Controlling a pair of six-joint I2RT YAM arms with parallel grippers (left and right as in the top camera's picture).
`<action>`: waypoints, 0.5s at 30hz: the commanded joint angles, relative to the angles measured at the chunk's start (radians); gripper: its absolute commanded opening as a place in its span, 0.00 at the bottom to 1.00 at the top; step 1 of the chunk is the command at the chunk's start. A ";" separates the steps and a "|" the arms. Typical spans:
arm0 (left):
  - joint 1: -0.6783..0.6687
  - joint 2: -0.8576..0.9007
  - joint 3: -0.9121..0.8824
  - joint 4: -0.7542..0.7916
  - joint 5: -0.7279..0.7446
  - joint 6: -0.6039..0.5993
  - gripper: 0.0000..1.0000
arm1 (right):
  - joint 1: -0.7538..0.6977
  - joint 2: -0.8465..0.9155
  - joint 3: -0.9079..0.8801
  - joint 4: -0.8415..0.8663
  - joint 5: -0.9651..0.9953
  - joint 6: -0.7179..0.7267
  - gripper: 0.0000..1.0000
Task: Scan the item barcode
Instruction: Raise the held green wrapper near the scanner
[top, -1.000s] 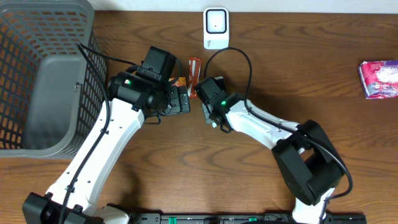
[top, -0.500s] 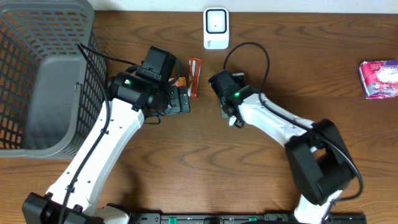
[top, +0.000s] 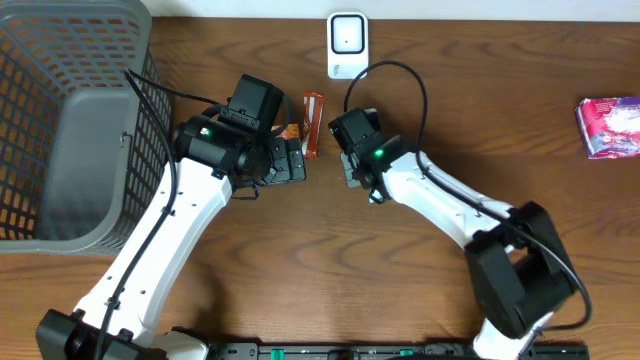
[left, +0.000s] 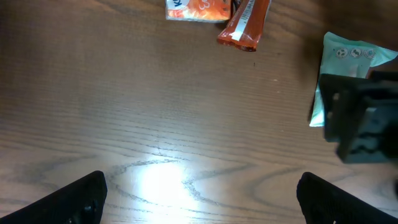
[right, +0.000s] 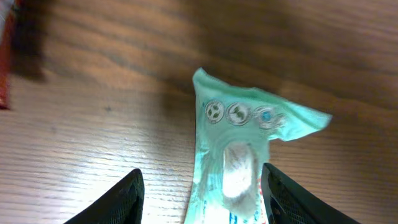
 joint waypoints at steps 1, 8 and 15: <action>0.003 0.003 0.003 -0.006 -0.006 0.006 0.98 | 0.004 0.060 -0.002 -0.008 0.062 -0.026 0.56; 0.003 0.003 0.003 -0.006 -0.006 0.006 0.98 | 0.004 0.124 -0.002 -0.018 0.069 -0.025 0.51; 0.003 0.003 0.003 -0.006 -0.006 0.006 0.98 | -0.008 0.119 0.006 -0.023 0.019 0.032 0.02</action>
